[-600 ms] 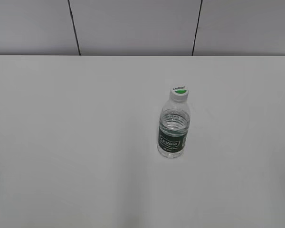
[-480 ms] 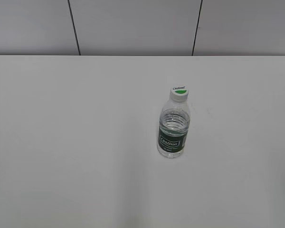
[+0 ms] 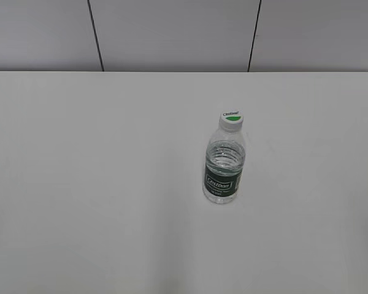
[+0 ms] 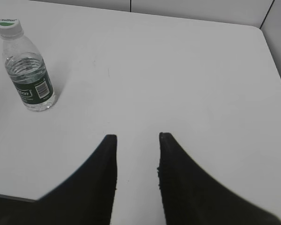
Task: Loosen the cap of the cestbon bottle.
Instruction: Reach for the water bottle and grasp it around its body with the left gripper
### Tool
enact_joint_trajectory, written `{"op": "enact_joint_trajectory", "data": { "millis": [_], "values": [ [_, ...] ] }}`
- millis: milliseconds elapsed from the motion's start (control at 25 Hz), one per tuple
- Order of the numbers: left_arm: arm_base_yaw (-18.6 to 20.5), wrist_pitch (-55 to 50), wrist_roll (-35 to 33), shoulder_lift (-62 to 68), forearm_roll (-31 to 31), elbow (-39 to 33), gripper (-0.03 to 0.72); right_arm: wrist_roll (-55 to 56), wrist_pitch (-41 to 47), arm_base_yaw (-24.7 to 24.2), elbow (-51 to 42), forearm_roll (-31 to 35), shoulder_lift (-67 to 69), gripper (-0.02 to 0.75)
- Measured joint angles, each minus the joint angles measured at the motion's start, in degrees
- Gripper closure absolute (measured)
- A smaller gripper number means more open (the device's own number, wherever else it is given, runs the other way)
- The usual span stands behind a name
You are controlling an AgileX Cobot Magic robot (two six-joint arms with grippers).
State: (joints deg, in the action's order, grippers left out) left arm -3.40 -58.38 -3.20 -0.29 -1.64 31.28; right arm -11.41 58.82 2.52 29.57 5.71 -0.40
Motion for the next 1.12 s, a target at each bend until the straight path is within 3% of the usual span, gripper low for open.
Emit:
{"op": "enact_joint_trajectory", "data": {
  "millis": [440, 480, 520, 560, 680, 760, 1120],
  "values": [
    [-0.57, 0.0, 0.0, 0.0, 0.58, 0.0, 0.429, 0.0, 0.0, 0.0, 0.0, 0.0, 0.0, 0.494],
    [-0.57, 0.0, 0.0, 0.0, 0.72, 0.0, 0.407, 0.0, 0.0, 0.0, 0.0, 0.0, 0.0, 0.494],
    [-0.57, 0.0, 0.0, 0.0, 1.14, 0.0, 0.331, 0.0, 0.0, 0.0, 0.0, 0.0, 0.0, 0.494],
    [-0.57, 0.0, 0.0, 0.0, 1.14, 0.0, 0.331, 0.0, 0.0, 0.0, 0.0, 0.0, 0.0, 0.494],
    [-0.57, 0.0, 0.0, 0.0, 1.64, 0.0, 0.169, 0.0, 0.0, 0.0, 0.0, 0.0, 0.0, 0.494],
    [-0.57, 0.0, 0.0, 0.47, 1.64, 0.0, 0.115, 0.0, 0.0, 0.0, 0.0, 0.0, 0.0, 0.494],
    [-0.57, 7.18, -1.04, 8.62, 8.92, 1.65, 0.104, 0.0, 0.0, 0.0, 0.0, 0.05, 0.0, 0.494]
  ]
}}
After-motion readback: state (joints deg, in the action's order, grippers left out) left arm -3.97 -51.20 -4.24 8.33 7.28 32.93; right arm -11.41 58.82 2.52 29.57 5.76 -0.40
